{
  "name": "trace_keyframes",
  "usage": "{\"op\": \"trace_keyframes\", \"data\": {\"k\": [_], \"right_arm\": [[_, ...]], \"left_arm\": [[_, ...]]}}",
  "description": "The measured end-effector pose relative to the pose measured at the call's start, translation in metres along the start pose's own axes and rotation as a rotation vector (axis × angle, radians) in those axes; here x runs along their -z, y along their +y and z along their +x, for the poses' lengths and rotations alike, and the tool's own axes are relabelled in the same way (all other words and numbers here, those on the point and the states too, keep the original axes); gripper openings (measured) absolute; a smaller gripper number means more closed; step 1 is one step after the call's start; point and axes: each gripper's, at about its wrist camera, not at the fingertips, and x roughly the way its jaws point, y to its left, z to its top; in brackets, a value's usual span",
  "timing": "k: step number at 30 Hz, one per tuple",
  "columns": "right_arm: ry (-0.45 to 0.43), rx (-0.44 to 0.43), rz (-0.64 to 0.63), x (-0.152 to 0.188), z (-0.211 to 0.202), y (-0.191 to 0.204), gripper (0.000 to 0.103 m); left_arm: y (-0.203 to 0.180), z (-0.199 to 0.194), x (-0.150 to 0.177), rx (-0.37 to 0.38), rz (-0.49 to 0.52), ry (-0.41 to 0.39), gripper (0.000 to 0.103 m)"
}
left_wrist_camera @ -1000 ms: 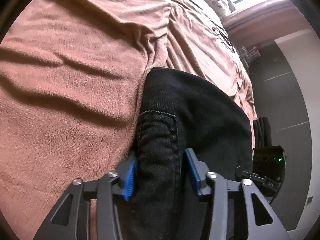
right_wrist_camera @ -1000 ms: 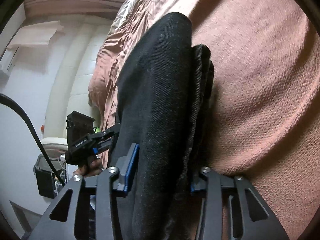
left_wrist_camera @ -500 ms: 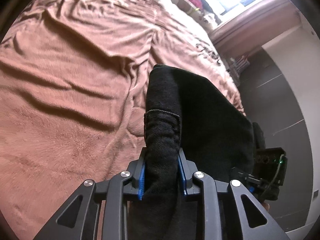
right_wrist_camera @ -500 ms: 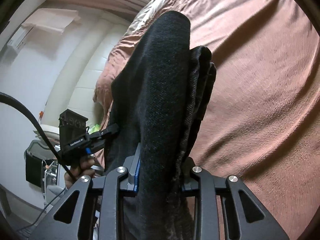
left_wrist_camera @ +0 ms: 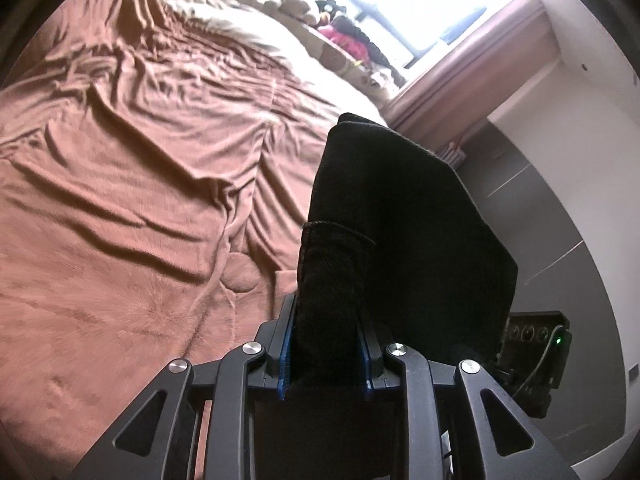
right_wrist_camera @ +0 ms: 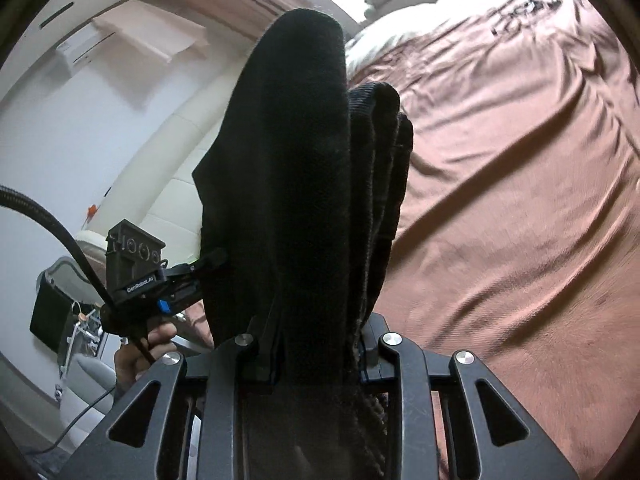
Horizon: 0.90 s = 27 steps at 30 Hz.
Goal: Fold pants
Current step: 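Lift the folded black pants with both tools and carry them toward the headboard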
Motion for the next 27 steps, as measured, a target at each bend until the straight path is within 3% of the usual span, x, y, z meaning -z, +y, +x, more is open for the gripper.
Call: {"op": "trace_keyframes", "data": {"k": [11,17,27], "right_arm": [[-0.053,-0.004,-0.113,0.016,-0.053,0.056,0.024],[-0.069,-0.024,-0.154,0.02,-0.07,0.088,0.024],[-0.091,-0.054,-0.203,0.028,-0.072,0.128,0.024]], "left_arm": [[-0.038,-0.073,0.011,0.018,0.051,-0.119,0.027],[-0.057,-0.115,0.015,-0.016,0.077,-0.194,0.026],[-0.056,-0.173,0.011,-0.024,0.073,-0.276,0.026]]}}
